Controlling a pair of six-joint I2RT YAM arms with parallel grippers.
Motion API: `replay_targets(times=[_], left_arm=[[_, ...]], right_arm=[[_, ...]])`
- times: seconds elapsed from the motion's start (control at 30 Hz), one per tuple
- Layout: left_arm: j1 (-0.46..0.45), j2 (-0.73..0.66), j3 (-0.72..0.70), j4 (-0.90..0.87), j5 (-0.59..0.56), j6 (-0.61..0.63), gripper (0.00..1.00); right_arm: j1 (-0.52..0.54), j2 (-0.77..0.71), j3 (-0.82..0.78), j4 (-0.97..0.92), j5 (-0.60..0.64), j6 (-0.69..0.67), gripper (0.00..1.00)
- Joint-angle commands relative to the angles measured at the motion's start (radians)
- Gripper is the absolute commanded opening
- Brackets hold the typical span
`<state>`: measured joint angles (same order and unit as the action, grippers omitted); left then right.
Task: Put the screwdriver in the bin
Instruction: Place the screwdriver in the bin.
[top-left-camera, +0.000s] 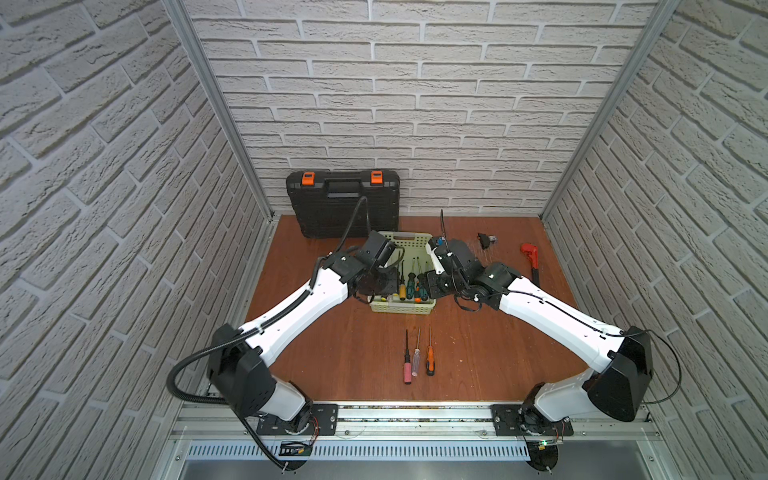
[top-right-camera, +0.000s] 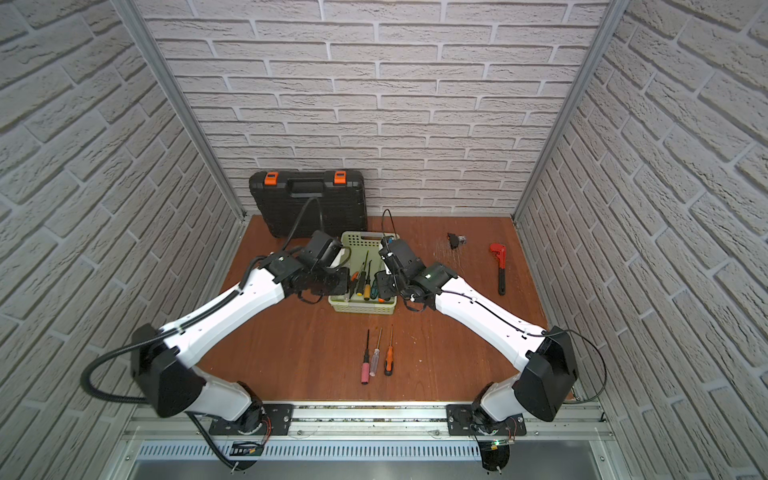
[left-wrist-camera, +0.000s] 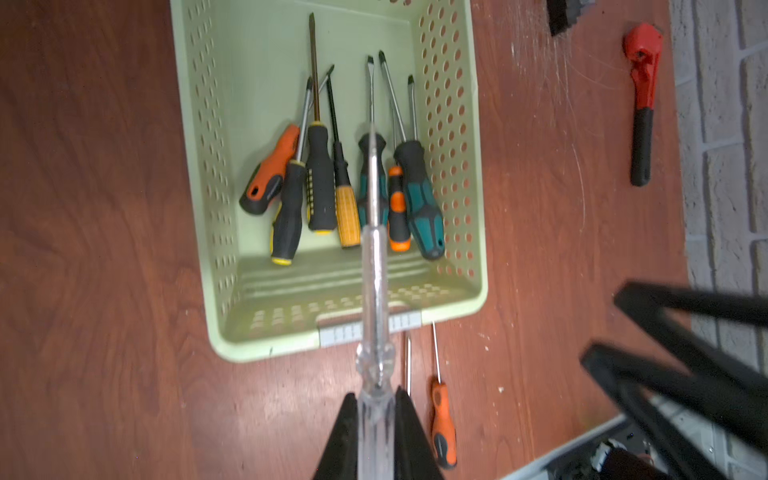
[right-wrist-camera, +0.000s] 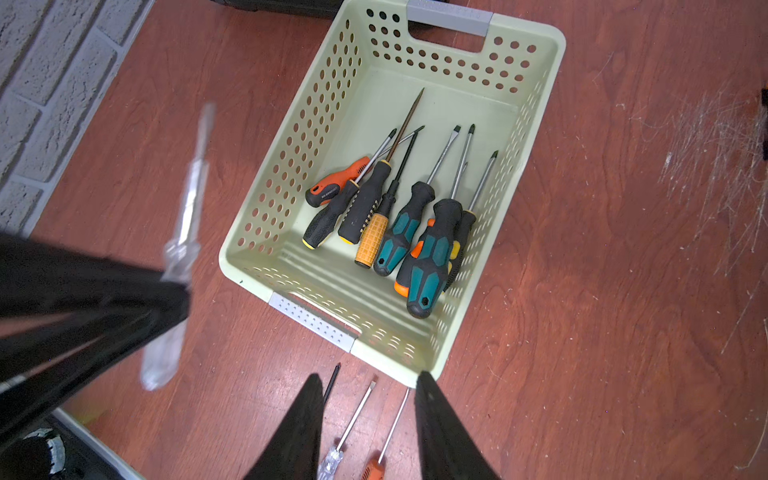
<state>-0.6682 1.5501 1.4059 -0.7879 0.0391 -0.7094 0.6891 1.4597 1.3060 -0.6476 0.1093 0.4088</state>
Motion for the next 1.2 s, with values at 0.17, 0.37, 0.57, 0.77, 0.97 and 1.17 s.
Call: replay_targets(times=[0.17,0.37,0.57,0.77,0.97,1.17], left_arm=[[0.079,0.257,0.176,-0.098,-0.025,0.227,0.05],[0.079,0.383,0.225,-0.112,-0.04,0.248,0.05],[0.079,0.434,0.212,-0.095,-0.074,0.255,0.06],[0.079,0.483,0.222,-0.085,-0.075,0.255,0.07],[0.079,0.484,0.207,-0.065,-0.086,0.258,0.27],[0.075,0.403,0.19,-0.038,-0.088,0.244,0.36]], right_arm=[[-0.003,-0.069,-0.005,-0.027,0.013,-0.029,0.39],[-0.003,-0.07,-0.05,-0.041,-0.013,-0.016,0.38],[-0.003,-0.101,-0.075,-0.042,-0.035,0.002,0.38],[-0.002,-0.113,-0.094,-0.037,-0.085,0.033,0.39],[-0.002,-0.118,-0.11,-0.043,-0.056,0.024,0.4],[-0.002,-0.136,-0.122,-0.023,-0.049,0.032,0.4]])
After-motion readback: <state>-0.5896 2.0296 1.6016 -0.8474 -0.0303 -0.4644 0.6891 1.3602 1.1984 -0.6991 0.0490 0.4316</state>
